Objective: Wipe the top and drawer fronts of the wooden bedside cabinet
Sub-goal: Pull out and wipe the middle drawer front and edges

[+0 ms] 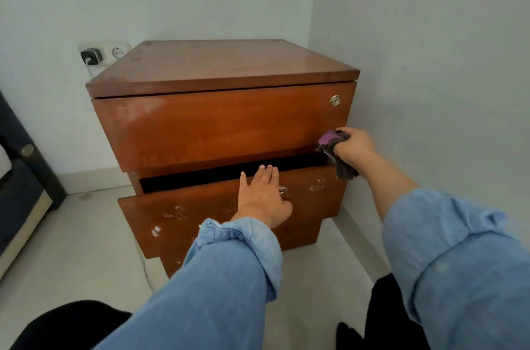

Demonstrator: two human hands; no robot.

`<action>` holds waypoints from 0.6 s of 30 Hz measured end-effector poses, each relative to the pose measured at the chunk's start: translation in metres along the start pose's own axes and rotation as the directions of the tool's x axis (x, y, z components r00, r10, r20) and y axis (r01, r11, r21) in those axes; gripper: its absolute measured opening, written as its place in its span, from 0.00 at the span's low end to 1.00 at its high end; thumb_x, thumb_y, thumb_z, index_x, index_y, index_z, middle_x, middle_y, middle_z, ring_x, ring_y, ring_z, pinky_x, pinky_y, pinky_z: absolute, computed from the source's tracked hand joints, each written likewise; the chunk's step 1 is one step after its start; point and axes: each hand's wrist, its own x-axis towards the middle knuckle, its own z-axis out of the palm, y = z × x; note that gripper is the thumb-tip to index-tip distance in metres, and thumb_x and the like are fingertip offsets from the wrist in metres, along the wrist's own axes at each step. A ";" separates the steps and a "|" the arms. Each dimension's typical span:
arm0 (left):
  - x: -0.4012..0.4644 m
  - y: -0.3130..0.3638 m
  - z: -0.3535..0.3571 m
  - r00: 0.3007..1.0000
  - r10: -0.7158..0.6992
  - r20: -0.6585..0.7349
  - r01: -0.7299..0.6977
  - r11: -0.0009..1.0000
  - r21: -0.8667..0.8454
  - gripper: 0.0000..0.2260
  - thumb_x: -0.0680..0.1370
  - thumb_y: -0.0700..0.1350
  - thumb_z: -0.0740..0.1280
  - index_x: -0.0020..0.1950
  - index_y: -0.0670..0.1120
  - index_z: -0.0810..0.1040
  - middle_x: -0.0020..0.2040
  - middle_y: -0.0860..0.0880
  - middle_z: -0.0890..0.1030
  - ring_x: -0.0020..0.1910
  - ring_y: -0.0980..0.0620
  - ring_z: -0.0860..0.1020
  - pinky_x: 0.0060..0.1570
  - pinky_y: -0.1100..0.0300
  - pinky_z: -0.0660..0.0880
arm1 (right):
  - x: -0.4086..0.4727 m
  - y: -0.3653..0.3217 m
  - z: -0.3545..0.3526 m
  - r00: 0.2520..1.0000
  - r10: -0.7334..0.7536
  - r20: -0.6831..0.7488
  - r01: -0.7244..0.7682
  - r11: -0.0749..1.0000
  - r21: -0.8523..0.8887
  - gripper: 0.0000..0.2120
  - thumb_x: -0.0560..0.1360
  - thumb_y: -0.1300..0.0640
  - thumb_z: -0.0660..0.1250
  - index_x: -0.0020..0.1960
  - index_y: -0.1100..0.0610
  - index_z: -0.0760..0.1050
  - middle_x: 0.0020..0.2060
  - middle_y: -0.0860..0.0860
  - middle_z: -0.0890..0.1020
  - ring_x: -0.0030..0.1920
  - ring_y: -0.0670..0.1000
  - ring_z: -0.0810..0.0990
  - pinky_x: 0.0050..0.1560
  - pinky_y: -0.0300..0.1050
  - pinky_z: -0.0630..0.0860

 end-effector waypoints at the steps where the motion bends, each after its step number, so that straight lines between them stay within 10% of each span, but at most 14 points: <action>1: 0.001 0.001 0.005 1.000 0.004 -0.012 -0.004 1.000 0.009 0.37 0.77 0.56 0.57 0.79 0.46 0.43 0.80 0.50 0.45 0.78 0.52 0.41 0.75 0.44 0.38 | 0.005 0.009 -0.002 0.999 -0.006 -0.035 0.006 1.000 0.012 0.22 0.73 0.64 0.63 0.66 0.56 0.73 0.62 0.57 0.78 0.60 0.59 0.77 0.63 0.48 0.73; 18: 0.000 -0.003 0.032 0.983 0.033 -0.179 -0.016 0.995 0.098 0.43 0.72 0.59 0.58 0.79 0.45 0.40 0.80 0.50 0.43 0.78 0.51 0.38 0.75 0.44 0.37 | -0.028 0.029 0.064 0.973 -0.221 -0.064 0.196 0.941 -0.278 0.21 0.73 0.57 0.61 0.66 0.53 0.71 0.57 0.57 0.81 0.58 0.62 0.76 0.57 0.49 0.72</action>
